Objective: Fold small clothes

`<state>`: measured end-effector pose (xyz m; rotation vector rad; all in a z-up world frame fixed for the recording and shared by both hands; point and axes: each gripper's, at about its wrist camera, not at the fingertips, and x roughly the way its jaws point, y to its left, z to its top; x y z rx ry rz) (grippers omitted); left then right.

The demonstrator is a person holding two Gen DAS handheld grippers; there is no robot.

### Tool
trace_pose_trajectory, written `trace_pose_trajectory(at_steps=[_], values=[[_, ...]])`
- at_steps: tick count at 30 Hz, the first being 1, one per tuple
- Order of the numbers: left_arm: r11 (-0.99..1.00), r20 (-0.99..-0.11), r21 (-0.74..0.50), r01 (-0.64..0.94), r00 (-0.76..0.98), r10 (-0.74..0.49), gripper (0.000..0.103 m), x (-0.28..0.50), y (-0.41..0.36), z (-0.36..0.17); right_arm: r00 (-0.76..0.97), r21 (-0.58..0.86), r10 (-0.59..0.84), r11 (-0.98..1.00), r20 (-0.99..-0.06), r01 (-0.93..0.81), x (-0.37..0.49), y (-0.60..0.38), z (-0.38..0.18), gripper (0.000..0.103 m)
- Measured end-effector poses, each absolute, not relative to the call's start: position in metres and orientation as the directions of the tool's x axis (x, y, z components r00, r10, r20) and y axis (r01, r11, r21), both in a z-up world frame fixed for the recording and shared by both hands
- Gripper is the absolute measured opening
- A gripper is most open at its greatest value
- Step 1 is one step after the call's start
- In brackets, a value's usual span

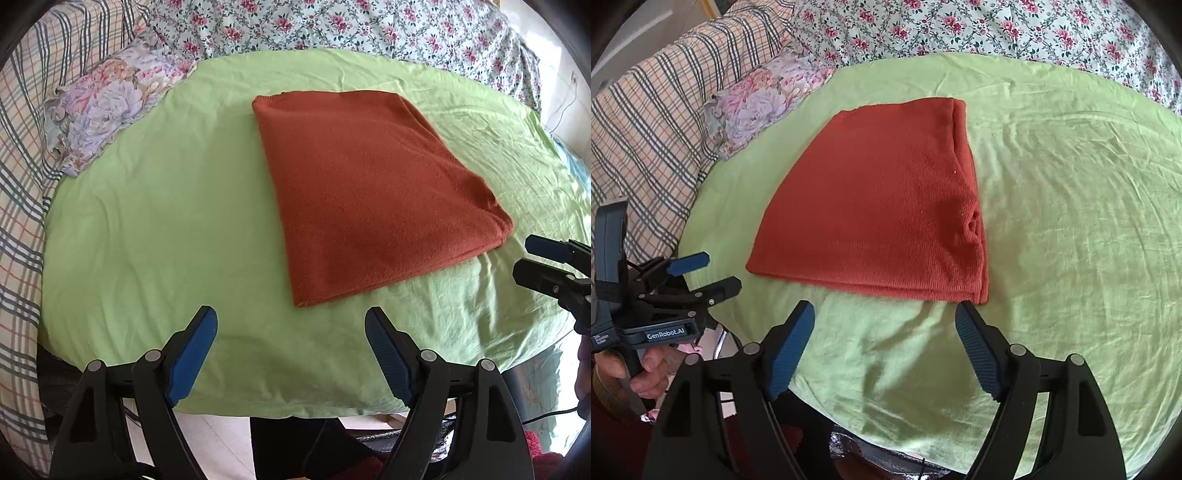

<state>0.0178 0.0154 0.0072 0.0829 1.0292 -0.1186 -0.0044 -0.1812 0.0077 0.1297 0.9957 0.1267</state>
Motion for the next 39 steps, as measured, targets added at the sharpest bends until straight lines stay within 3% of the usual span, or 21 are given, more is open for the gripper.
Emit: trace_pose_trajectory(at_steps=[4,11,39], values=[[0.991,-0.857,0.021,0.133,0.512,-0.051,0.083,0.022,0.015,0.009,0.541,0.157,0.159,0.986,-0.826,-0.049,-0.003,-0.182,0.007,0.09],[0.988,-0.857,0.05,0.143,0.514,-0.031,0.086,0.032,0.009,0.012,0.544,0.138,0.149,0.989,-0.826,-0.062,0.001,-0.184,0.01,0.096],[0.987,-0.835,0.078,0.137,0.551,-0.011,0.092,0.08,-0.004,0.024,0.517,0.11,0.164,0.985,-0.84,-0.134,0.064,-0.178,0.012,0.098]])
